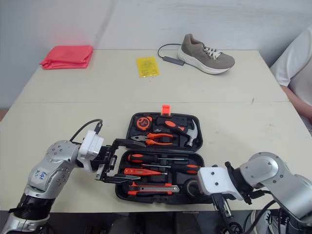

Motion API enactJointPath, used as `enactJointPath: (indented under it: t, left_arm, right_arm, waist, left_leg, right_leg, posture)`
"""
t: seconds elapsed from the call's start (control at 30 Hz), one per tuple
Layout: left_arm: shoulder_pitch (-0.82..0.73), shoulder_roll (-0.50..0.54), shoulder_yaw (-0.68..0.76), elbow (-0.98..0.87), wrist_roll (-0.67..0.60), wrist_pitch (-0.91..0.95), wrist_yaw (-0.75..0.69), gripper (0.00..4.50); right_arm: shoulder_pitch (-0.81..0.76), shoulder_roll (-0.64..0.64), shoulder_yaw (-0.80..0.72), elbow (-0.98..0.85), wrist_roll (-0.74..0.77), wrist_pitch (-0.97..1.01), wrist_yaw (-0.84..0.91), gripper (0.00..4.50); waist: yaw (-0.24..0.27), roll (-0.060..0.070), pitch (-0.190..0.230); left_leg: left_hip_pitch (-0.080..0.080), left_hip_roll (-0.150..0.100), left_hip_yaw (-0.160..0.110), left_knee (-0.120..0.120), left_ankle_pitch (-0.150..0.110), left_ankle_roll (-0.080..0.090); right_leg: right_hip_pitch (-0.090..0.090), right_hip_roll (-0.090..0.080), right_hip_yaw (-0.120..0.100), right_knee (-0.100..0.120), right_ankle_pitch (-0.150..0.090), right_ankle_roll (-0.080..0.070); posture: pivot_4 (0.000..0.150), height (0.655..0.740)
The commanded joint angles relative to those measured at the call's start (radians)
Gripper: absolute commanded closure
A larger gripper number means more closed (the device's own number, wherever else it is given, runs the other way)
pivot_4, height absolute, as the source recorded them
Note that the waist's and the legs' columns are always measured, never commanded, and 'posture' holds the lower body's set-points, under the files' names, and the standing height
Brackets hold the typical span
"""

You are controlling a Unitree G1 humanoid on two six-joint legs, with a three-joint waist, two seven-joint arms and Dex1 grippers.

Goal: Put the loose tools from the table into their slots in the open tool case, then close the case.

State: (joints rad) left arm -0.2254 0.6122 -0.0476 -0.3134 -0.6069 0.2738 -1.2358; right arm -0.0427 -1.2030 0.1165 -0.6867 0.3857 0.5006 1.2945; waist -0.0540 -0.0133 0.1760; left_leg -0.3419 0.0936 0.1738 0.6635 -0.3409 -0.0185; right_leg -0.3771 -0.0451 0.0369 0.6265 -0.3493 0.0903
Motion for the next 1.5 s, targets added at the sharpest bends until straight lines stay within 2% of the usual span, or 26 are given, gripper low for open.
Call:
enactJointPath:
  t: [0.03,0.3,0.5,0.8,0.9,0.93,0.97,1.03,1.07,1.2,1.3,1.4,1.43,1.5]
  left_arm:
    - [0.012,0.007,0.014,-0.063,-0.027,0.005,0.008,0.00]
    - [0.001,0.001,0.009,-0.072,-0.024,0.022,0.021,0.00]
    - [0.005,0.004,0.012,-0.076,-0.023,0.024,0.026,0.00]
    - [0.015,0.001,0.007,-0.078,-0.020,0.026,0.029,0.00]
    - [0.015,0.001,0.010,-0.073,-0.017,0.022,0.029,0.00]
    - [0.015,0.001,0.011,-0.072,-0.018,0.022,0.029,0.00]
    - [0.015,0.000,0.012,-0.070,-0.018,0.021,0.029,0.00]
    - [0.016,0.000,0.013,-0.067,-0.017,0.019,0.028,0.00]
    - [0.018,0.000,0.013,-0.067,-0.017,0.018,0.027,0.00]
    - [0.015,0.005,0.016,-0.052,-0.020,0.020,0.017,0.00]
    - [0.012,0.004,0.016,-0.046,-0.017,0.018,0.015,0.00]
    - [0.011,0.003,0.016,-0.042,-0.014,0.013,0.016,0.00]
    - [0.011,0.001,0.017,-0.041,-0.012,0.010,0.017,0.00]
    - [0.011,-0.001,0.019,-0.036,-0.007,0.002,0.019,0.00]
  right_arm:
    - [-0.002,0.010,0.017,0.005,-0.027,-0.010,-0.016,4.38]
    - [-0.035,0.073,0.088,0.014,-0.061,0.023,-0.068,4.38]
    - [-0.058,0.009,0.132,0.003,-0.116,0.114,-0.070,4.38]
    - [-0.058,0.014,0.157,-0.005,-0.130,0.150,-0.100,4.38]
    - [-0.039,-0.017,0.139,-0.017,-0.106,0.152,-0.075,3.23]
    - [-0.037,-0.017,0.123,-0.019,-0.095,0.142,-0.069,2.54]
    - [-0.040,-0.012,0.103,-0.022,-0.077,0.127,-0.060,2.41]
    - [-0.042,-0.023,0.067,-0.030,-0.048,0.106,-0.032,1.54]
    - [-0.038,-0.033,0.049,-0.035,-0.032,0.099,-0.014,1.29]
    - [-0.047,-0.059,-0.085,-0.063,0.151,0.166,0.066,1.29]
    - [-0.026,-0.057,-0.173,-0.053,0.216,0.159,0.086,1.29]
    - [0.013,0.016,-0.255,-0.024,0.248,0.113,0.047,1.29]
    - [0.039,0.075,-0.294,-0.019,0.293,0.105,0.021,1.29]
    - [0.108,0.176,-0.348,-0.021,0.333,0.083,-0.032,1.81]
  waist:
    - [0.000,0.000,0.000]
    - [0.001,-0.002,0.000]
    - [0.001,-0.002,-0.001]
    - [0.005,-0.004,-0.001]
    - [0.006,-0.005,-0.002]
    - [0.007,-0.005,-0.002]
    - [0.011,-0.005,-0.002]
    - [0.020,-0.005,-0.002]
    - [0.024,-0.005,-0.002]
    - [0.024,-0.004,-0.002]
    - [0.023,-0.005,-0.002]
    - [0.024,-0.005,-0.002]
    - [0.024,-0.005,-0.002]
    - [0.025,-0.006,-0.002]
  left_leg:
    - [0.000,0.000,0.000,0.000,0.000,0.000]
    - [0.000,0.000,0.000,0.000,0.000,0.000]
    - [0.000,0.000,0.000,0.000,0.000,0.000]
    - [0.000,0.000,0.000,0.000,0.000,0.001]
    - [0.000,0.000,-0.001,0.000,0.000,0.001]
    - [0.000,0.000,-0.001,0.000,0.000,0.001]
    - [0.000,-0.001,-0.001,0.000,0.000,0.001]
    - [0.000,-0.001,-0.001,0.000,-0.001,0.001]
    - [0.000,0.000,0.000,0.000,-0.001,0.001]
    - [-0.001,0.000,0.000,0.000,-0.001,0.001]
    - [0.000,0.000,-0.001,0.000,-0.001,0.001]
    - [0.000,0.001,-0.001,0.000,-0.001,0.001]
    - [-0.001,0.001,-0.001,0.000,-0.001,0.000]
    - [-0.001,0.001,-0.001,-0.001,-0.001,0.000]
  right_leg:
    - [0.000,0.000,0.000,0.000,0.000,0.000]
    - [0.000,0.000,0.000,0.000,0.000,0.000]
    - [0.000,0.000,0.000,0.000,0.000,-0.001]
    - [0.000,-0.001,-0.001,0.000,0.000,-0.001]
    - [0.000,-0.001,-0.001,0.000,-0.001,-0.001]
    - [0.000,-0.001,-0.001,0.000,-0.001,-0.001]
    - [0.000,-0.001,-0.001,0.000,-0.001,-0.001]
    - [0.000,-0.001,-0.001,-0.001,-0.001,-0.002]
    - [0.000,-0.001,-0.001,-0.002,-0.001,-0.002]
    - [-0.001,-0.001,-0.001,-0.001,-0.001,-0.002]
    - [0.000,-0.001,-0.001,0.000,-0.001,-0.002]
    - [0.000,0.000,-0.001,-0.001,-0.001,-0.002]
    - [0.000,0.000,-0.001,-0.001,-0.001,-0.002]
    - [0.000,0.000,-0.001,-0.001,-0.001,-0.002]
  posture:
    - [0.150,0.7400]
    - [0.150,0.7400]
    - [0.150,0.7400]
    - [0.150,0.7400]
    - [0.150,0.7400]
    - [0.150,0.7400]
    - [0.150,0.7400]
    - [0.150,0.7400]
    - [0.150,0.7400]
    - [0.150,0.7400]
    - [0.150,0.7400]
    - [0.150,0.7400]
    - [0.150,0.7400]
    - [0.150,0.7400]
